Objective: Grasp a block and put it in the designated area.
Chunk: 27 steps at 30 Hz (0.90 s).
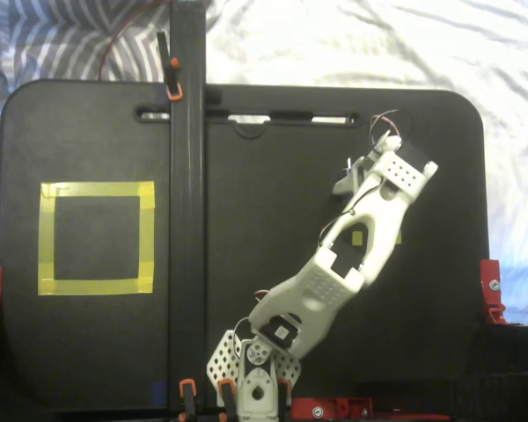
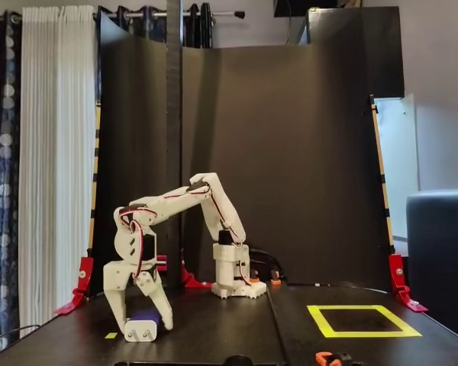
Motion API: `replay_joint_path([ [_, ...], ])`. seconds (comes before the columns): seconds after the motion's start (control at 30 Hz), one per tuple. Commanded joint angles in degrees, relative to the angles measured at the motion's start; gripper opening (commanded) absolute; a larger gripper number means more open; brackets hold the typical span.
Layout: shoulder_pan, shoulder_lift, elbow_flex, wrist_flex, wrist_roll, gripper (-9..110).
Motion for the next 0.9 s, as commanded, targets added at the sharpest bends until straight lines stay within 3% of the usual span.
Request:
replay_joint_path([
  [0.0, 0.18, 0.18, -1.05, -0.26, -0.09, 23],
  [0.87, -3.96, 13.97, -1.05, 8.17, 4.83, 23],
])
